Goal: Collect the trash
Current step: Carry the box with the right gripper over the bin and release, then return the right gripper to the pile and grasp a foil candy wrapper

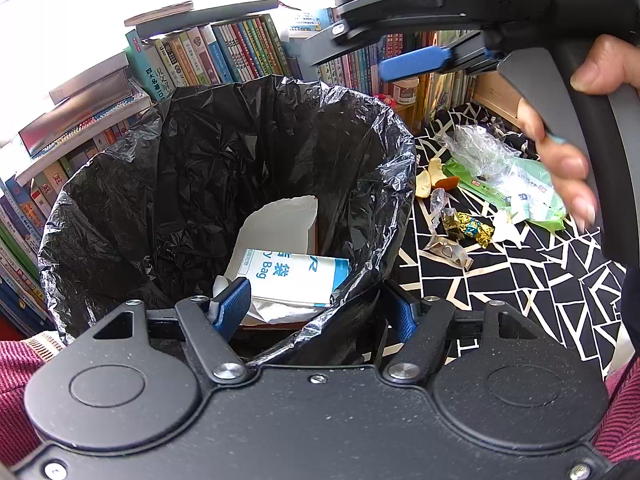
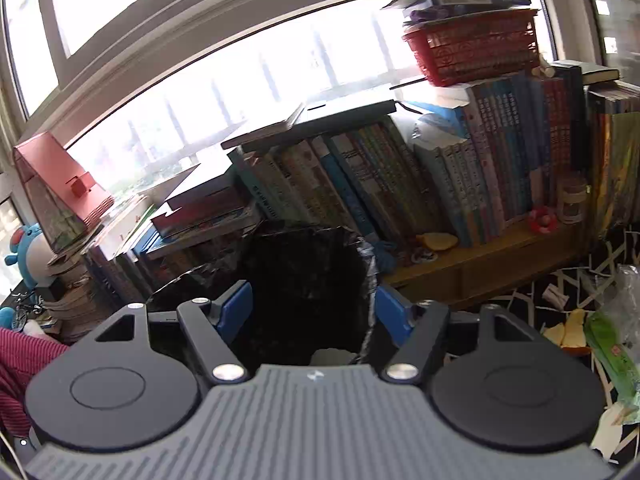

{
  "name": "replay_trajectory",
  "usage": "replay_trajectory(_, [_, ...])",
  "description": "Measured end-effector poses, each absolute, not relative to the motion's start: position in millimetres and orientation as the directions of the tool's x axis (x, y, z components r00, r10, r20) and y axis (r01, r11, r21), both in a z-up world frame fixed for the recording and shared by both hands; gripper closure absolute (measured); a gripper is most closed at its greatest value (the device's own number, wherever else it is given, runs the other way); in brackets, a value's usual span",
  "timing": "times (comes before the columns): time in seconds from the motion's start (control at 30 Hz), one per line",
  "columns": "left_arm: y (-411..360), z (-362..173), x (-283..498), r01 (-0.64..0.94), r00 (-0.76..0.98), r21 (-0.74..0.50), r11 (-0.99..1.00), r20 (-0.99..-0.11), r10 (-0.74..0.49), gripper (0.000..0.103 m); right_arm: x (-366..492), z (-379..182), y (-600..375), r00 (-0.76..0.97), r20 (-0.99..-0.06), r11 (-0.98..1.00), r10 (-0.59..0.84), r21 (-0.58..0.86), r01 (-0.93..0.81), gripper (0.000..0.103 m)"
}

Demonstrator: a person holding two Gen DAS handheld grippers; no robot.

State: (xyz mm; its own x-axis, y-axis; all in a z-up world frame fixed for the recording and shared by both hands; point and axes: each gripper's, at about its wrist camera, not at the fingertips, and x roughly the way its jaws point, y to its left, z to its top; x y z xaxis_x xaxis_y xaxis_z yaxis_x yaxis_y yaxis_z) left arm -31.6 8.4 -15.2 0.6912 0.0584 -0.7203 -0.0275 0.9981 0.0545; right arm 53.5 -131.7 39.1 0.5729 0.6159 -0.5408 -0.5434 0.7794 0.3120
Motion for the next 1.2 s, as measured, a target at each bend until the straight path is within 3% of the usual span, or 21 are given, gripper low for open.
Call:
replay_trajectory(0.43, [9, -15, -31, -0.028, 0.69, 0.05, 0.998, -0.722, 0.055, 0.035, 82, 25, -167, 0.691, -0.606, 0.918, 0.395, 0.229, -0.324, 0.019])
replay_trajectory(0.8, [10, -16, -31, -0.026, 0.689, 0.045, 0.999, -0.723, 0.051, 0.035, 110, -15, -198, 0.674, -0.704, 0.974, 0.225, 0.174, -0.143, 0.017])
replay_trajectory(1.03, [14, -16, -31, -0.024, 0.687, 0.035, 0.999, -0.725, 0.042, 0.035, 130, -46, -237, 0.619, -0.778, 0.99, 0.104, 0.143, 0.014, 0.0])
replay_trajectory(1.2, [15, -16, -30, -0.024, 0.686, 0.03, 0.999, -0.727, 0.038, 0.035, 139, -76, -260, 0.538, -0.842, 0.987, 0.042, 0.117, 0.106, 0.0])
